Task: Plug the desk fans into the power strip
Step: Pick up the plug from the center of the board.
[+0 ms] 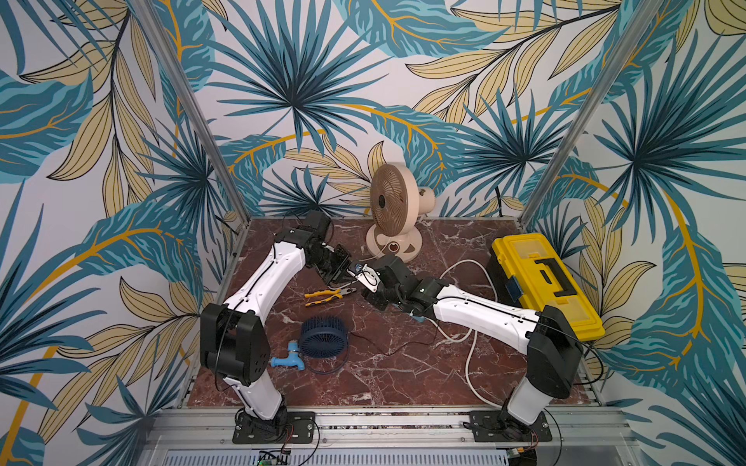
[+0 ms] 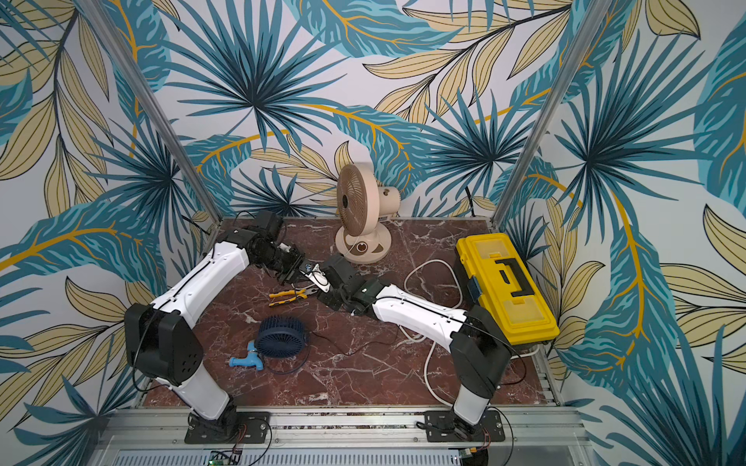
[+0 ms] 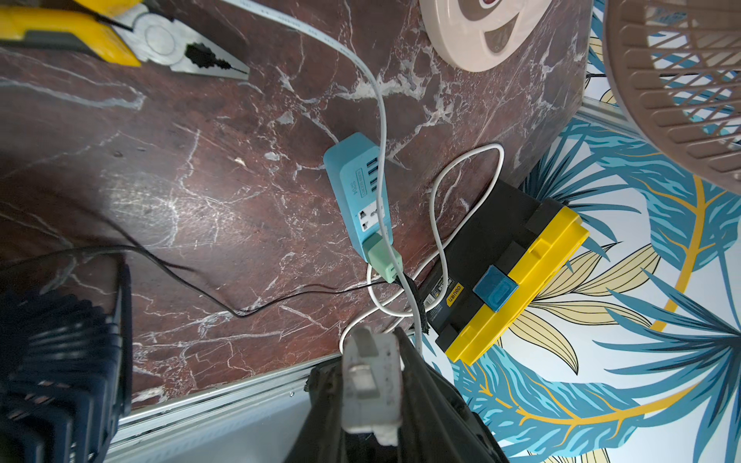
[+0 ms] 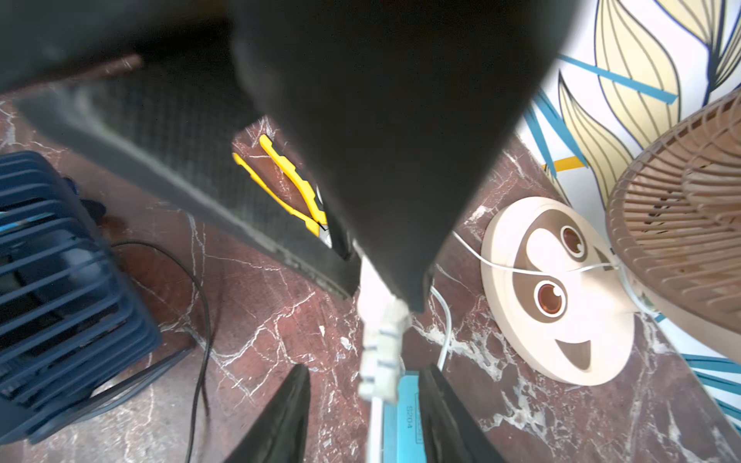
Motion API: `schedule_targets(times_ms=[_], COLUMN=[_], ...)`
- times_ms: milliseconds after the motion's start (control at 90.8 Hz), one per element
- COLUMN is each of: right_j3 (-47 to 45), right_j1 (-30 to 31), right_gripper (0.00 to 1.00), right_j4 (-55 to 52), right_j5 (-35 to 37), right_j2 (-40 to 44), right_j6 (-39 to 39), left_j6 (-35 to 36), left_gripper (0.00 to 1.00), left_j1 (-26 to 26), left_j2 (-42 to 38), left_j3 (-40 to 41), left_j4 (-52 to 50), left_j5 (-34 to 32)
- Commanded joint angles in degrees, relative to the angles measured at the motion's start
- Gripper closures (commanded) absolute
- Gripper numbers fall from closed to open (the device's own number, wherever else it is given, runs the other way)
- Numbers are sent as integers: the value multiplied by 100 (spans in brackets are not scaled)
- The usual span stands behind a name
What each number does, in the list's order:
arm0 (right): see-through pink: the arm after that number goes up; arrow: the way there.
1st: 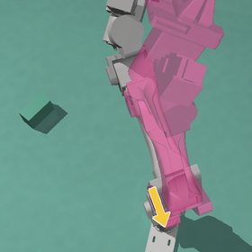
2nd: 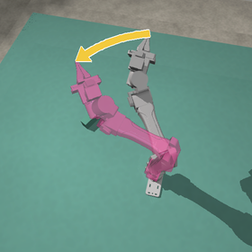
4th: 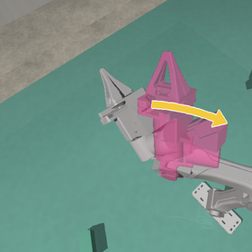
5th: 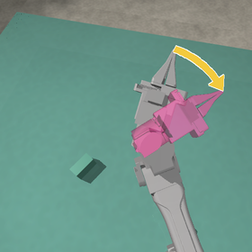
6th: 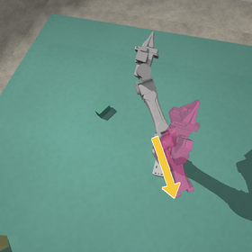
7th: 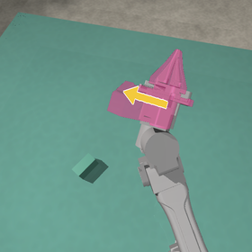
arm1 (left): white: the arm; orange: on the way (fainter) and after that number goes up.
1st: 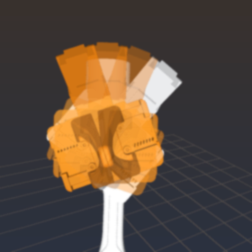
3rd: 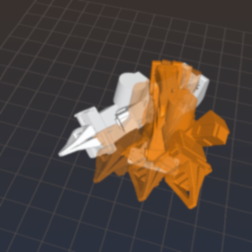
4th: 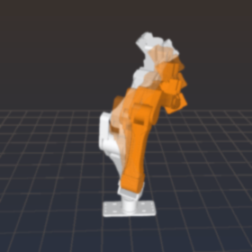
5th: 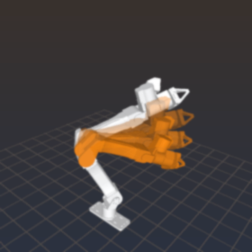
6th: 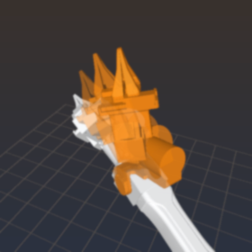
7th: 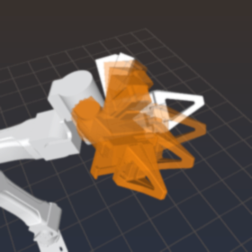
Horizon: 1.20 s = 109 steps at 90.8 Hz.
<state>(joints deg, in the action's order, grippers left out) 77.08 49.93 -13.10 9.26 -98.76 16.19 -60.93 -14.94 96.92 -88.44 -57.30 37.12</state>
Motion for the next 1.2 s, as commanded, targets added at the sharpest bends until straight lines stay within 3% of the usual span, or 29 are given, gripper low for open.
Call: schedule_targets(times_ms=[0, 286, 397, 584, 837, 881, 1024, 1190], right_j3=[91, 155, 146, 100, 111, 80, 6, -118], right_j1=[26, 26, 30, 3, -62, -102, -275, -766], right_gripper=[57, 78, 100, 100, 100, 100, 100, 100], right_j4=[226, 363, 407, 308, -309, -398, -612, -650], right_j5=[58, -284, -369, -368, -605, -714, -1338, -2381], right_j2=[-125, -143, -113, -30, 104, 163, 375, 610], right_j6=[63, -16, -69, -264, -749, -900, -1390, -2039], left_j6=[53, 41, 79, 311, 756, 956, 1539, 1912], left_gripper=[100, 96, 84, 39, 12, 1, 0, 0], left_j1=[22, 5, 6, 65, 371, 441, 493, 492], left_j2=[-269, -258, -262, -449, -1063, -1308, -2030, -2375], left_j3=[-74, 9, -8, -57, 333, 467, 1016, 1792], left_j4=[-24, 156, 186, 404, 1183, 1412, 1830, 2662], left_j5=[66, 104, 107, -50, -535, -774, -1626, -1500])
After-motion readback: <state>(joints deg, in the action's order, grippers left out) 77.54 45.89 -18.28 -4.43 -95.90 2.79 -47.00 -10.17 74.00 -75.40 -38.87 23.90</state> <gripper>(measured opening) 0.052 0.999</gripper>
